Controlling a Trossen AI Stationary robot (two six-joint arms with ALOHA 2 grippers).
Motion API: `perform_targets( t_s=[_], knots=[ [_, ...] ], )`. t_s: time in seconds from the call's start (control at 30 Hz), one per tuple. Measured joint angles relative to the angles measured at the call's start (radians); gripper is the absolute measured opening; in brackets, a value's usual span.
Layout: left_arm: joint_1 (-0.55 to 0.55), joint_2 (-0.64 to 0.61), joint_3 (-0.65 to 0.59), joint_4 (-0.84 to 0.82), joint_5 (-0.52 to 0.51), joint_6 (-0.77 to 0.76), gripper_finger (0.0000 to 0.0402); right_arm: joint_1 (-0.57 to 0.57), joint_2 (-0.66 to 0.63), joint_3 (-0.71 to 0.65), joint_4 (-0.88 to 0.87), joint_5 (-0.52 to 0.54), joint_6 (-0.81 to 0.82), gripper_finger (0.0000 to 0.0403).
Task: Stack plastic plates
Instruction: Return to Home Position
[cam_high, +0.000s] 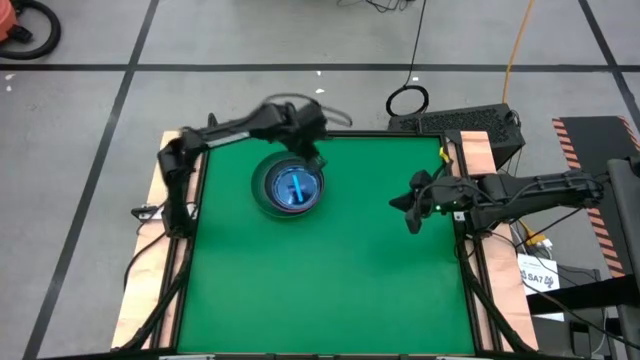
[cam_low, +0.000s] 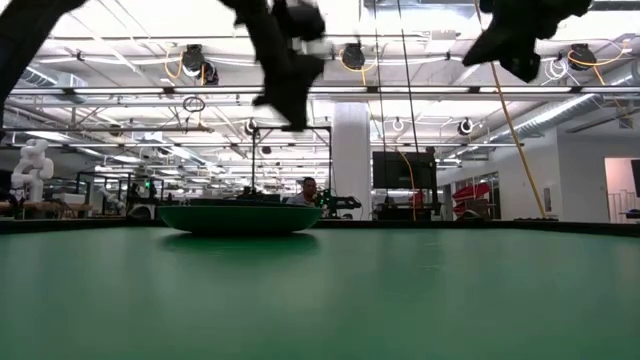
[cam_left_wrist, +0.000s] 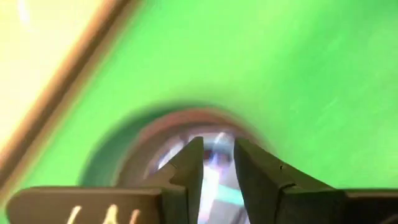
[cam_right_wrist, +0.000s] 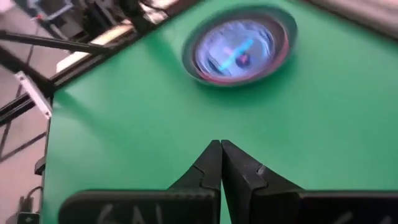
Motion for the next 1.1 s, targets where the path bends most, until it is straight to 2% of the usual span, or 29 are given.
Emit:
perform_targets(
  t_s=[0.17,0.27,0.4,0.47,0.67,0.9,1.0,1.1],
  knots=[
    [-0.057,-0.073,0.207,0.009,-0.004,0.114,0.0046,0.000,-0.014,0.000,0.075,0.003,-0.210,0.0001],
    [-0.102,-0.079,0.345,-0.045,-0.004,0.168,0.0010,0.000,-0.019,0.000,0.108,0.003,-0.319,0.0001],
    [-0.151,-0.083,0.538,-0.168,-0.005,0.255,0.0007,0.000,-0.023,0.000,0.154,0.003,-0.402,0.0001],
    [-0.179,-0.118,0.520,-0.116,-0.002,0.251,0.0007,0.000,-0.025,0.000,0.178,0.003,-0.447,0.0001],
    [-0.235,-0.172,0.528,-0.119,0.024,0.068,0.0007,0.002,-0.040,0.000,0.269,0.000,-0.546,0.0000],
    [-0.307,-0.208,0.519,-0.225,0.033,0.146,0.0006,0.020,-0.120,0.000,0.301,-0.004,-0.550,0.0000],
    [-0.308,-0.235,0.449,-0.217,0.030,0.146,0.0006,0.041,-0.148,0.000,0.297,0.001,-0.580,0.0000],
    [-0.321,-0.294,0.296,-0.081,0.054,0.123,0.0006,0.058,-0.170,0.000,0.269,0.004,-0.625,0.0000]
  ],
)
